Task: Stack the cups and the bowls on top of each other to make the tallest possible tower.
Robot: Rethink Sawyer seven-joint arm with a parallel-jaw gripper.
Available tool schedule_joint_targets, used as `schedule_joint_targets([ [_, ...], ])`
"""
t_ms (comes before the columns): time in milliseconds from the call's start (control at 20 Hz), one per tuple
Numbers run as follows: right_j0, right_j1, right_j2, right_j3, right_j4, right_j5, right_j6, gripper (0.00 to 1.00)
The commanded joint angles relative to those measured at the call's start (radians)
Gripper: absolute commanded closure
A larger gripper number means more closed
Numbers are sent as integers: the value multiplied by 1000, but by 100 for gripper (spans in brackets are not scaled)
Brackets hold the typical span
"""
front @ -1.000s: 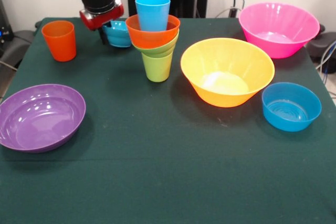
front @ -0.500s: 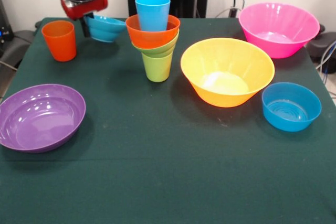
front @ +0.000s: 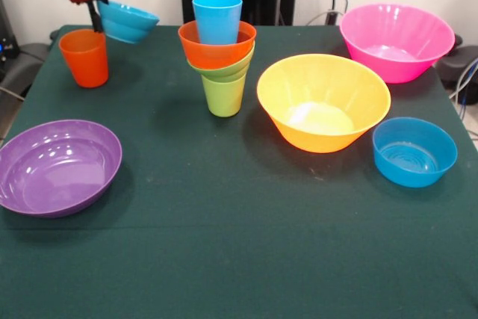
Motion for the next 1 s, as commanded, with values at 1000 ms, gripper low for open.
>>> schedule_joint_targets([
  [1000, -13, -210, 164, 113, 269, 195, -143, 100],
])
